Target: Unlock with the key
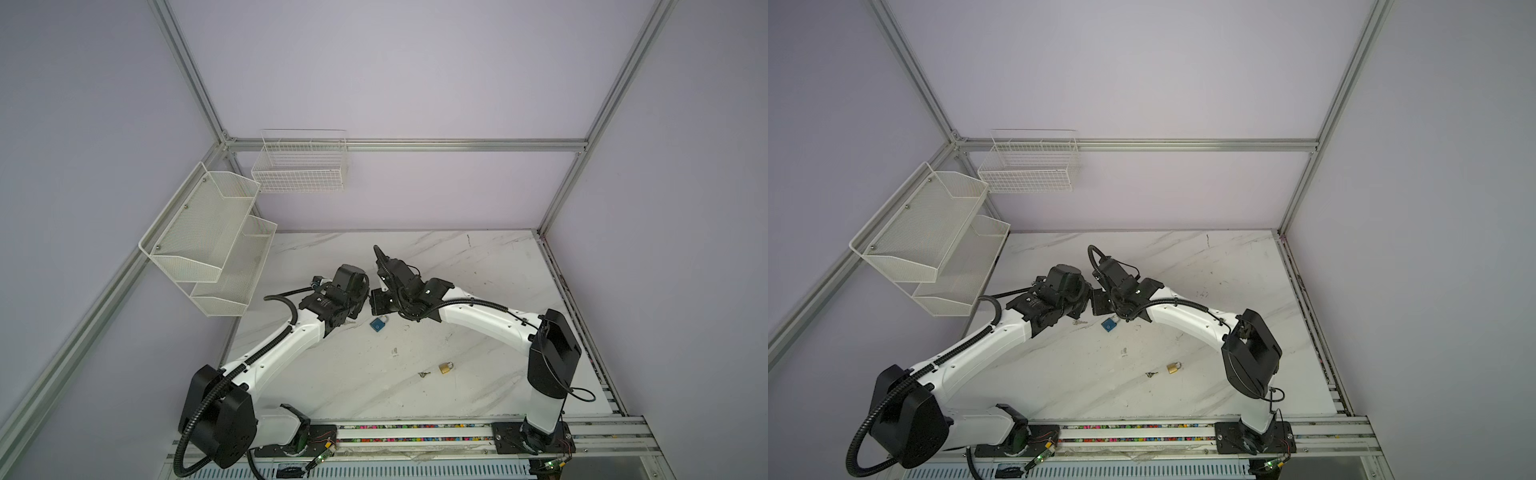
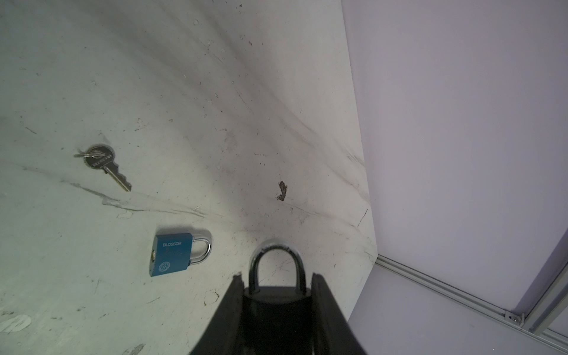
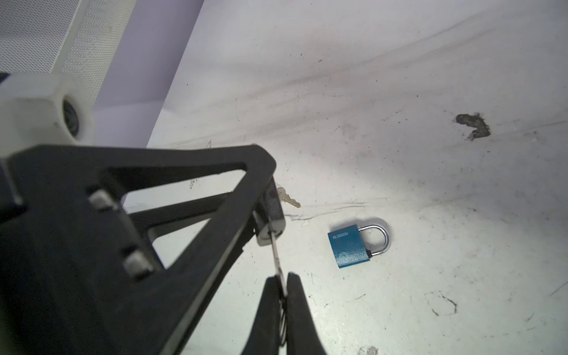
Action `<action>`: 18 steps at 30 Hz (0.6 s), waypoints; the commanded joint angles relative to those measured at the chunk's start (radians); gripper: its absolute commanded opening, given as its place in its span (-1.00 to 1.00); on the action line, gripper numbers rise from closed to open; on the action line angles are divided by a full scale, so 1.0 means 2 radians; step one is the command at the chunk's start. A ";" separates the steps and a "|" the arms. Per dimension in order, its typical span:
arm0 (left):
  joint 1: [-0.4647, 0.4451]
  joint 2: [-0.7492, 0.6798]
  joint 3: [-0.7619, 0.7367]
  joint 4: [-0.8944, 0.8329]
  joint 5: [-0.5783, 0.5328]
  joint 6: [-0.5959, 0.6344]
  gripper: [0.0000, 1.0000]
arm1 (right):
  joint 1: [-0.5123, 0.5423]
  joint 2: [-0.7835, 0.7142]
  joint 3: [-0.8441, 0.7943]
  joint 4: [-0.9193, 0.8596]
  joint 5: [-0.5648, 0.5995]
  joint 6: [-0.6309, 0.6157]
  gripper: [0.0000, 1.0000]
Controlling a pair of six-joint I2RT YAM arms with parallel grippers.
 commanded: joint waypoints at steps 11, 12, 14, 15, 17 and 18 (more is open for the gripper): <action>-0.043 -0.047 0.026 0.007 0.052 -0.018 -1.00 | -0.005 0.009 0.043 0.030 0.048 0.004 -1.00; -0.044 -0.047 0.026 0.007 0.051 -0.024 -1.00 | -0.004 0.009 0.041 0.026 0.063 0.003 -1.00; -0.047 -0.045 0.029 0.006 0.046 -0.025 -1.00 | -0.004 0.009 0.038 0.025 0.077 0.002 -1.00; -0.048 -0.043 0.030 0.007 0.045 -0.026 -1.00 | -0.003 0.010 0.039 0.024 0.083 -0.001 -1.00; -0.048 -0.040 0.029 0.007 0.044 -0.038 -1.00 | 0.002 0.008 0.037 0.034 0.084 -0.002 -1.00; -0.048 -0.038 0.031 0.008 0.045 -0.040 -1.00 | 0.004 0.008 0.035 0.042 0.081 -0.002 -1.00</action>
